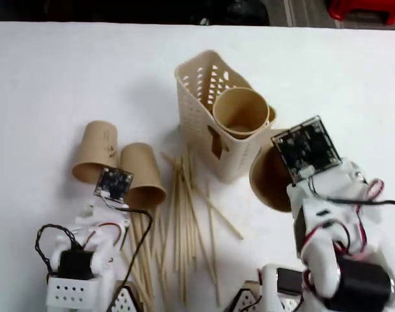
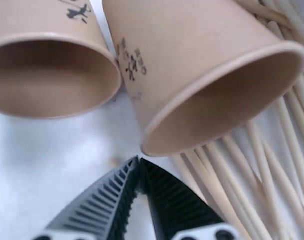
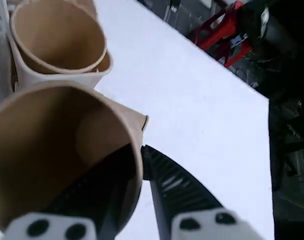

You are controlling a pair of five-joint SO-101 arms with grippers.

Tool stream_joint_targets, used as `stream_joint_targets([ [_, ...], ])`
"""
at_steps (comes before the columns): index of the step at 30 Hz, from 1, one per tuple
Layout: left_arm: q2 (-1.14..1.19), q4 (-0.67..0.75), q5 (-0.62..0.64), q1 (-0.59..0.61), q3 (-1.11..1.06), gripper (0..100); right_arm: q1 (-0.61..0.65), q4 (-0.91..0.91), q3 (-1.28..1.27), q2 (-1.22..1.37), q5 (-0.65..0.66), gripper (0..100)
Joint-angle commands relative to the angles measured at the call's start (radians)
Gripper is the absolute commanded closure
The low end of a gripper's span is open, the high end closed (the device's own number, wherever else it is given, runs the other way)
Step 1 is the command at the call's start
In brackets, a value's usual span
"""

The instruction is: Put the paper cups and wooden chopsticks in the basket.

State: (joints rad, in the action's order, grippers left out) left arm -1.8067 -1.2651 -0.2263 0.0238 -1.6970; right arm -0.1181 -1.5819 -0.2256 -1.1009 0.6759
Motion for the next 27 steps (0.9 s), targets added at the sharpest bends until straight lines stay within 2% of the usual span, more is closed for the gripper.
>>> stream_joint_targets([
  [1, -0.01, 0.011, -0.006, 0.007, 0.005, 98, -0.007, -0.004, 0.138, 0.077, -0.054, 97.8],
  [5, -0.01, 0.011, -0.006, 0.007, 0.005, 98, -0.005, -0.028, 0.315, 0.243, -0.106, 97.8],
  [14, -0.01, 0.011, -0.006, 0.007, 0.005, 98, 0.147, -0.13, 0.792, 0.59, -0.224, 97.8],
  [20, -0.01, 0.011, -0.005, 0.007, 0.005, 98, 0.219, -0.128, 0.896, 0.774, -0.334, 97.8],
  [27, -0.01, 0.011, -0.005, 0.007, 0.005, 98, 0.265, -0.13, 0.896, 0.888, -0.423, 97.8],
])
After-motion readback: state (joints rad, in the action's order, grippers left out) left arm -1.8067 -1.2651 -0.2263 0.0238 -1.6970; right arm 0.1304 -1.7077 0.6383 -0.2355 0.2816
